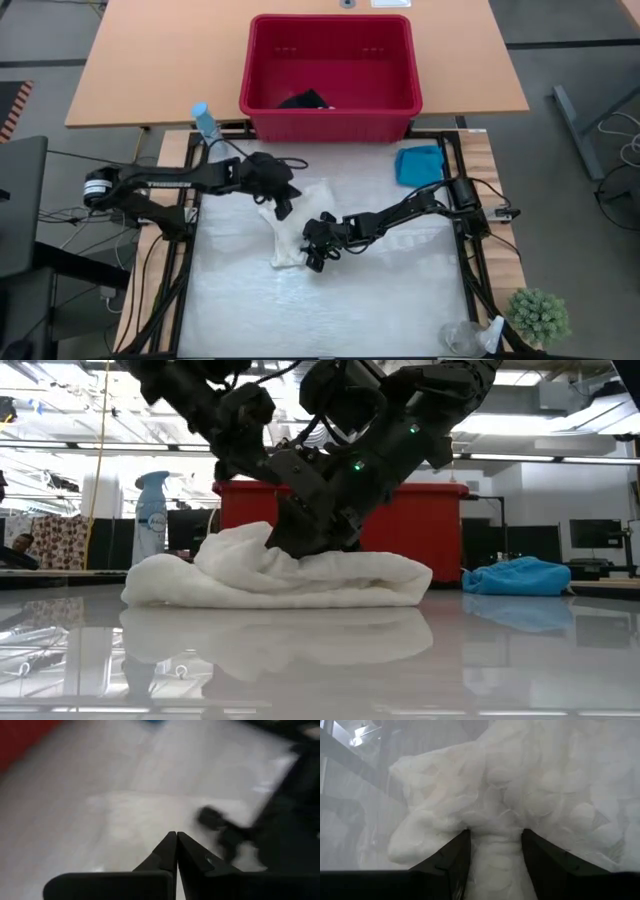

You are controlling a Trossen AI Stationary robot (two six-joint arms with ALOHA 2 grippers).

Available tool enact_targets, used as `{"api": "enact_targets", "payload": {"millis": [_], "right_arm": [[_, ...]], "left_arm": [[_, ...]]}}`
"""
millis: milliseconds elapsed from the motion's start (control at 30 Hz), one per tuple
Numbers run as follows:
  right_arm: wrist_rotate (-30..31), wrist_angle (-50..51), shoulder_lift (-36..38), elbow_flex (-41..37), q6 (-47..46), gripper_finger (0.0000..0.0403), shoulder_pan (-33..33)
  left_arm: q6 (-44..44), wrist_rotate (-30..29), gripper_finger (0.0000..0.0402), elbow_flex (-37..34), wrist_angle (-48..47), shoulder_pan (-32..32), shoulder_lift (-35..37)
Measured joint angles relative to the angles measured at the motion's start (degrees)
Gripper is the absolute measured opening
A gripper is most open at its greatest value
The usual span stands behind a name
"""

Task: Fold laundry
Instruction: Fold the white blouse

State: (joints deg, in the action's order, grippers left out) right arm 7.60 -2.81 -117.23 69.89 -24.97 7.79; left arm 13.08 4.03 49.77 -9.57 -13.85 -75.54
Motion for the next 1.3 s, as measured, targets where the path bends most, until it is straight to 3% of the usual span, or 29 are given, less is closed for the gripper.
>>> {"api": "enact_targets", "payload": {"millis": [100,400,600,767,967,1167,1300], "right_arm": [[0.0,0.1,0.0,0.0,0.0,0.0203,0.1],[-0.1,0.2,0.0,0.0,0.2,0.0203,0.1],[-0.2,0.2,-0.1,-0.1,0.9,0.0203,0.1],[-0.2,0.4,-0.1,-0.1,1.7,0.0203,0.1],[-0.3,0.5,-0.1,-0.1,3.0,0.0203,0.1],[-0.3,0.5,-0.1,-0.1,3.0,0.0203,0.1],[-0.3,0.4,-0.1,-0.1,3.1,0.0203,0.1]], "left_arm": [[1.2,6.0,0.0,-3.1,5.9,-0.3,-1.2],[3.7,-0.1,0.0,-12.9,11.2,-1.1,-8.0],[7.2,-4.1,0.0,-15.2,11.3,-2.2,-7.7],[10.4,-3.5,0.0,-15.9,10.5,-3.1,-7.7],[13.7,4.0,0.0,-13.4,9.7,-4.8,-1.8],[15.2,1.3,0.0,-12.6,9.2,-3.7,8.0],[16.5,1.7,0.0,-16.5,10.9,0.8,9.3]]}}
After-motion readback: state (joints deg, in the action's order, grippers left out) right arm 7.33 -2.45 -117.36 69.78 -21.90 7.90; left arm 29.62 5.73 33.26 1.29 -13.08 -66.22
